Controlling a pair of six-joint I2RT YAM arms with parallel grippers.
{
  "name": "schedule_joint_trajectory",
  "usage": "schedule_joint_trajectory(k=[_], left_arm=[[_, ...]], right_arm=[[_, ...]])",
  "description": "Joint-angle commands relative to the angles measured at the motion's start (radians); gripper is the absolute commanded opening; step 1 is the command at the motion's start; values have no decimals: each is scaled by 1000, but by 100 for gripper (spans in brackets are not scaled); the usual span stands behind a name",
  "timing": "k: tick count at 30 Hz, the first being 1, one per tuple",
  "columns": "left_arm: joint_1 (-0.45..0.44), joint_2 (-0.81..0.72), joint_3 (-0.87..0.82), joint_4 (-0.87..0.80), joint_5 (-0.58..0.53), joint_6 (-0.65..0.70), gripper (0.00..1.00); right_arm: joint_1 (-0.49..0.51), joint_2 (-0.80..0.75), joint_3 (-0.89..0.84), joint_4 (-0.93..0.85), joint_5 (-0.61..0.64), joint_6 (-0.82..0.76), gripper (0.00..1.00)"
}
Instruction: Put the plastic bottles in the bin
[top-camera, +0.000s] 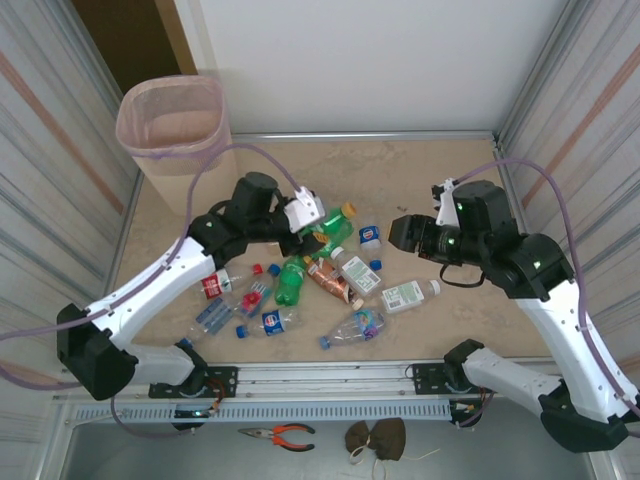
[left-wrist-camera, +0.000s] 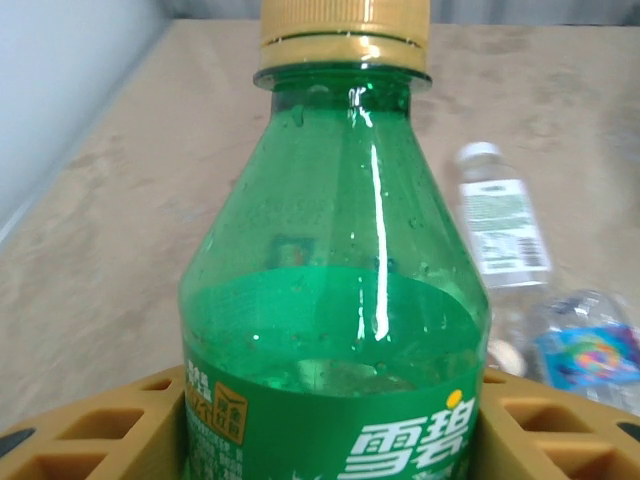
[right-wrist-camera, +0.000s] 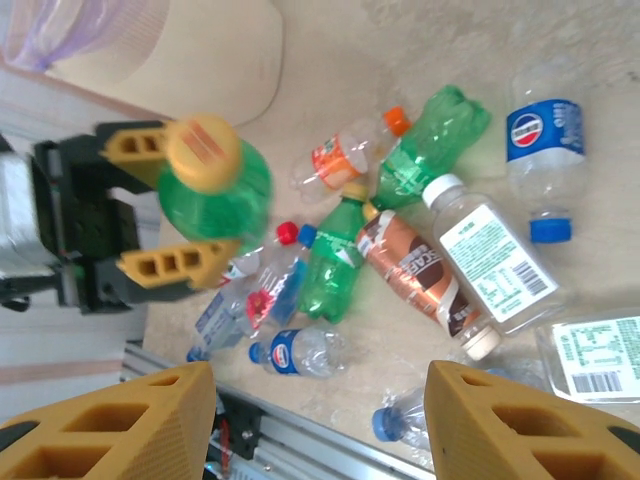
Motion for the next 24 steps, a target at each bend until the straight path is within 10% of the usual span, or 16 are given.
schedule_joint_trajectory(k=[1,14,24], left_arm=[[73,-42,71,-16,-115,-91,57],[535,1,353,-107,-5,-350,53],[718,257,739,-268,23,-449,54]], right_arm=[[-25,-10,-14,-32,30,-33,56],[-66,-23,-36,-19,30,-49,56],[-69,-11,-20,-8,6,-46,56]])
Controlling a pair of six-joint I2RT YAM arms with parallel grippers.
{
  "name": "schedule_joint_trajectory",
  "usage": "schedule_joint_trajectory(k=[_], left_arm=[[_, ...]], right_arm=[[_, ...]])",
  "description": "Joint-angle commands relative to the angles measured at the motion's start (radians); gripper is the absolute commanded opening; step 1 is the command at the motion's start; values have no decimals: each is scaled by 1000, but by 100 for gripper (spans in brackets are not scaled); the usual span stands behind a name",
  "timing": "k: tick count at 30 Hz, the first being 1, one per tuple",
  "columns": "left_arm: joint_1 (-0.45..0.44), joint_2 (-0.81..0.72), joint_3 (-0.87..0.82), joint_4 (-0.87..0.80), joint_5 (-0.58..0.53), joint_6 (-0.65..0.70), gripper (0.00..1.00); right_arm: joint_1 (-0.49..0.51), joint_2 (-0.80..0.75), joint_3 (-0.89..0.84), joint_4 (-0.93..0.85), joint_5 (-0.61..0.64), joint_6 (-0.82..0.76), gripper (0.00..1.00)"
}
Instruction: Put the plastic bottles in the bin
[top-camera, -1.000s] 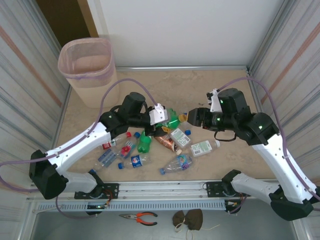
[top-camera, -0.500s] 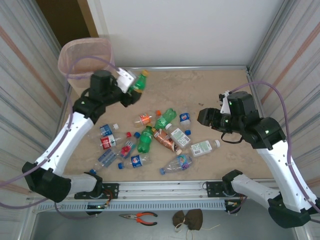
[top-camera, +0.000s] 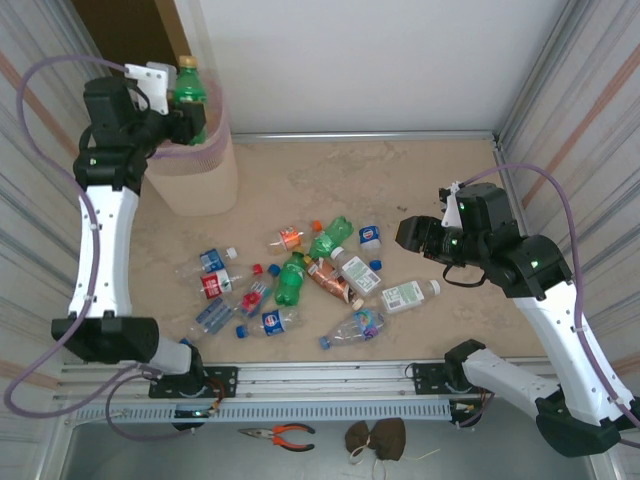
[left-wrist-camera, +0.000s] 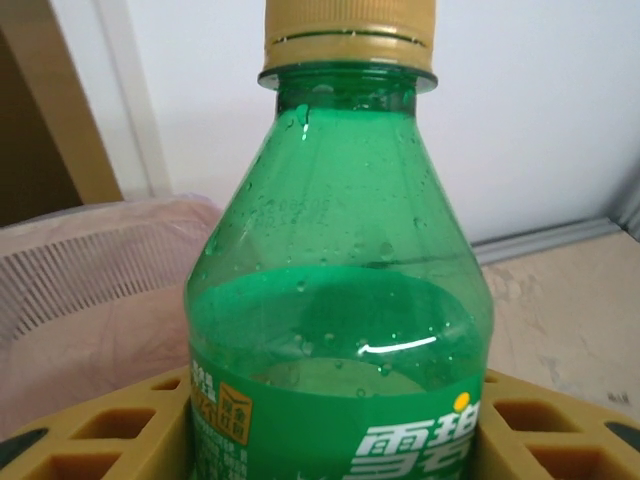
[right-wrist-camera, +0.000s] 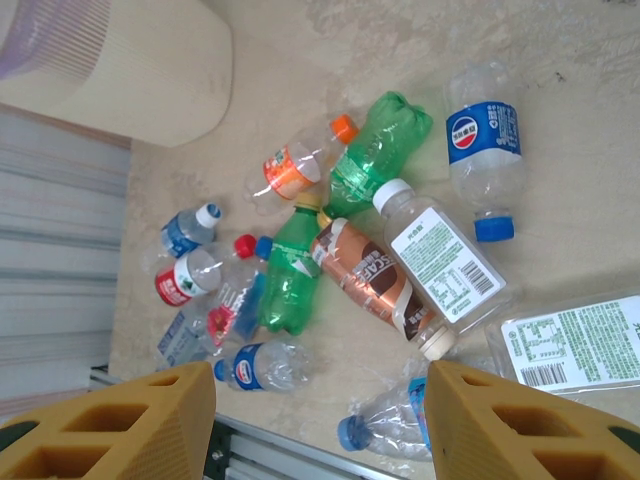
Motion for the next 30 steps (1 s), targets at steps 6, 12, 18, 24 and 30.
schedule_joint_trajectory(k=[6,12,18,24,30], left_arm=[[37,263,322,-202,14,-41,54],[47,415,430,-241,8,-69,55],[58,527,456,-249,20,-94,55],[62,599,429,-276,34,-98,55],[62,654,383,-296,48,-94,59]], right_arm=[[-6,1,11,1,-14,-22,56],[-6,-5,12,4,-12,-19,56],[-6,-6,13,-1,-15,-19,56],[-8,-16,-4,4,-10,-19,57],[-10,-11,-12,7,-10,-25,57]])
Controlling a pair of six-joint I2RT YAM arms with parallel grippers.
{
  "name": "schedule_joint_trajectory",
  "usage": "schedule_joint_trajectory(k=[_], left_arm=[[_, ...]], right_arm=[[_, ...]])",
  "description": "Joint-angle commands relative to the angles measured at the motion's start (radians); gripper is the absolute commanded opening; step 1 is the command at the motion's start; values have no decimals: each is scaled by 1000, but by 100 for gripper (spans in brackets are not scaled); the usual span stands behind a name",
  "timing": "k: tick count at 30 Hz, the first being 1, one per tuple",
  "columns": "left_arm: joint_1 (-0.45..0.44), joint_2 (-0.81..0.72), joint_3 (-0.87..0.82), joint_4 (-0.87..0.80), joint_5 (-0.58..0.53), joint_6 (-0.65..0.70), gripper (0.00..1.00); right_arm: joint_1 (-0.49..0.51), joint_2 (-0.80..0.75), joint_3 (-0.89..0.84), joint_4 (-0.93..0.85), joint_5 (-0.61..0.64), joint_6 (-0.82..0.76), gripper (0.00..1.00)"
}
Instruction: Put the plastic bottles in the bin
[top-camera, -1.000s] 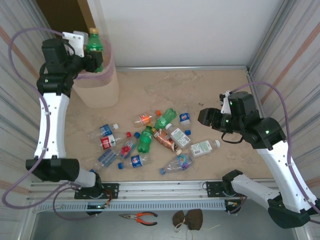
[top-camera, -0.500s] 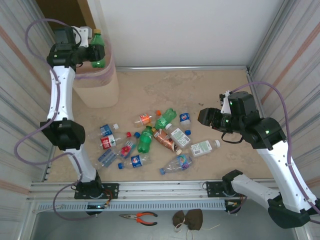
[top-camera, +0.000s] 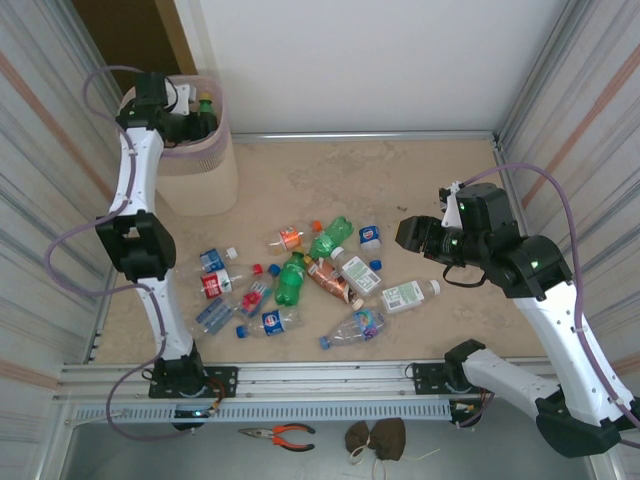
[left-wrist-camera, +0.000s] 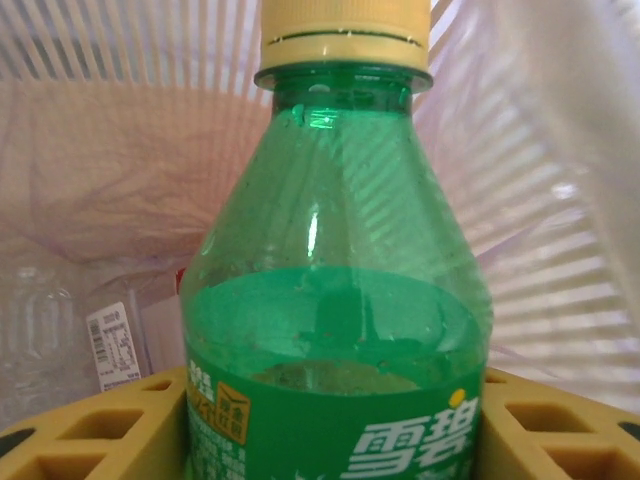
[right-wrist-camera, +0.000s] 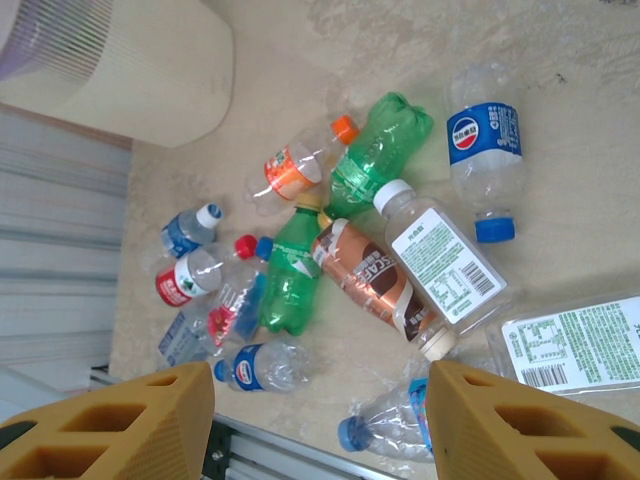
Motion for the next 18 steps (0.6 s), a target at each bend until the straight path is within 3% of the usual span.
schedule_joint_trajectory(k=[1,18], left_arm=[[6,24,-29,-35,33,-6,60],[6,-50,-75,-32,40,13,76]], right_arm=[[-11,-9,-11,9,-11,-26,57],[-41,-12,-43,14,-31,-35,58]])
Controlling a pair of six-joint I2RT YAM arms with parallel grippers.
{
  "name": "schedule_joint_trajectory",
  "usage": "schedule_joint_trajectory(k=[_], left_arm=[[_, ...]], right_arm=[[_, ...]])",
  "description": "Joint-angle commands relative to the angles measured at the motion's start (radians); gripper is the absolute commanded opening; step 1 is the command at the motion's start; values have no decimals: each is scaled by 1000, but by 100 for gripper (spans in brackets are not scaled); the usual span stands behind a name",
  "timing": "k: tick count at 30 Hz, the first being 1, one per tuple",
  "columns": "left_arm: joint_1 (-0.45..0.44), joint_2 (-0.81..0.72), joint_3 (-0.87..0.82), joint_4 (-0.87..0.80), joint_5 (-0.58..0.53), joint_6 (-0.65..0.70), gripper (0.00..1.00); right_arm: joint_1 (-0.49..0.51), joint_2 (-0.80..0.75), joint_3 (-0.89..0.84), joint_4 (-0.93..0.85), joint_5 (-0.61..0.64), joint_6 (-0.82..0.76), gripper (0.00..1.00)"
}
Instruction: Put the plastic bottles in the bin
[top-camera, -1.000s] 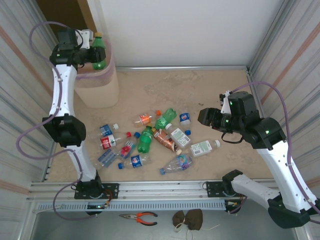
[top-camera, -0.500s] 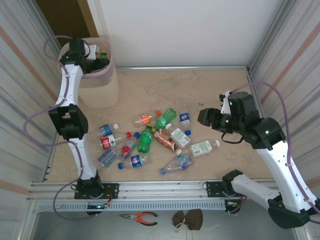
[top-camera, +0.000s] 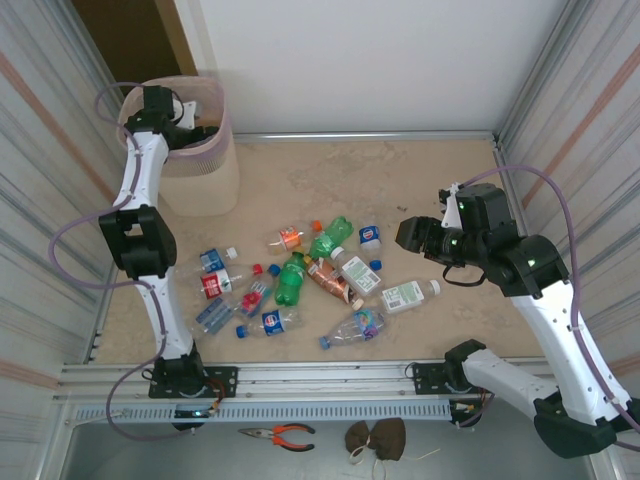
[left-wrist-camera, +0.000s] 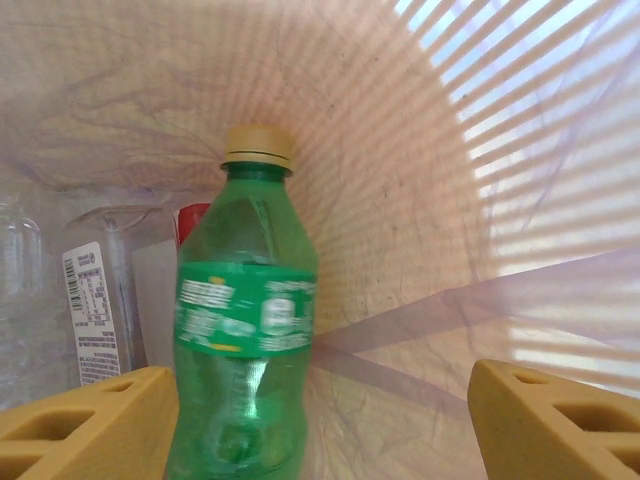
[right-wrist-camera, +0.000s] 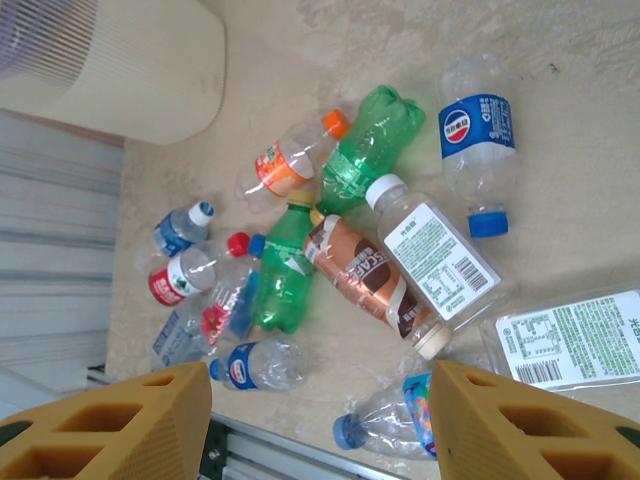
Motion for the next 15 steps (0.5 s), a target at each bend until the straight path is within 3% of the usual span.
schedule_joint_trajectory(k=[1,15], left_arm=[[4,-80,9,-20,27,12,77],[5,-210,94,-49,87,17,76]], right_arm=[[-11,-15,-23,10,-6,-21,59],[-26,-105,-232,20,164,199,75]])
